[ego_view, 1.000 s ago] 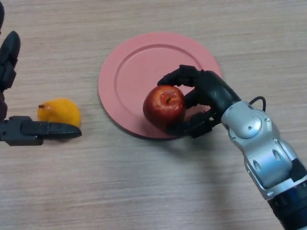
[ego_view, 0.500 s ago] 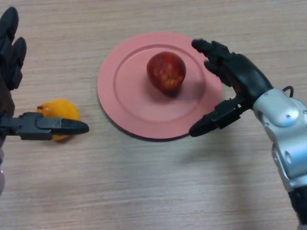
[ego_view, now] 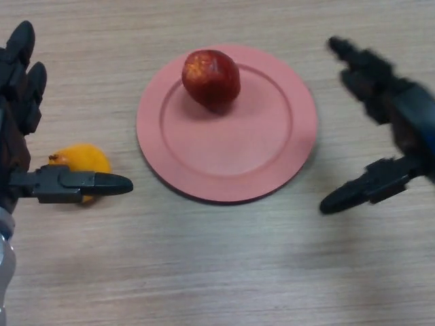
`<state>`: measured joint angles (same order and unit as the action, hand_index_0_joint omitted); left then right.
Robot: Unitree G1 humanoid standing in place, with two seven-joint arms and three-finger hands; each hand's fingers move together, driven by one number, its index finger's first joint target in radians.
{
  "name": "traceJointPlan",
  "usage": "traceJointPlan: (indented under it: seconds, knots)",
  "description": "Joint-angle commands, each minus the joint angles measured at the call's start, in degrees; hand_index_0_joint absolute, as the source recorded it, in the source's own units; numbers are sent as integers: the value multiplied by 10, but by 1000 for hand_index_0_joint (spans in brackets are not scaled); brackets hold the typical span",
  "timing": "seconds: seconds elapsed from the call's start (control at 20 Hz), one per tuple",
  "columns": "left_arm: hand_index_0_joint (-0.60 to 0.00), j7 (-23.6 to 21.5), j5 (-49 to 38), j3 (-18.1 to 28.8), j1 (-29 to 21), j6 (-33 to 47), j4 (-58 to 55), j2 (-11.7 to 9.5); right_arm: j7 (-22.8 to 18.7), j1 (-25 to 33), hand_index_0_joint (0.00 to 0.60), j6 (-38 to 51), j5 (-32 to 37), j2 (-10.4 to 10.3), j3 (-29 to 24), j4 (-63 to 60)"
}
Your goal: Pick up the red apple and place it on the plate
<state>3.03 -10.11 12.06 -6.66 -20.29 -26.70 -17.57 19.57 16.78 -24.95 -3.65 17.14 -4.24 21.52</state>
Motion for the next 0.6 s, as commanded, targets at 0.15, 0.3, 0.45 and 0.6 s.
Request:
traceJointPlan:
  seconds: [0.15,0.3,0.45,0.6]
  knots:
    - [0,1,-9,41,-15,38,-48,-25,-42,0,0,17,82,19,-43,72]
    - [0,21,-18,60,-10,25,-68,-35,-65,-11,0,-2,108,31,-63,97]
    - [0,49,-42,97,25,14,-118,-29,-82,-45,0,17,107,32,-79,131]
    - [0,52,-52,110,34,13,-129,-25,-98,-51,0,-20,124,29,-83,175]
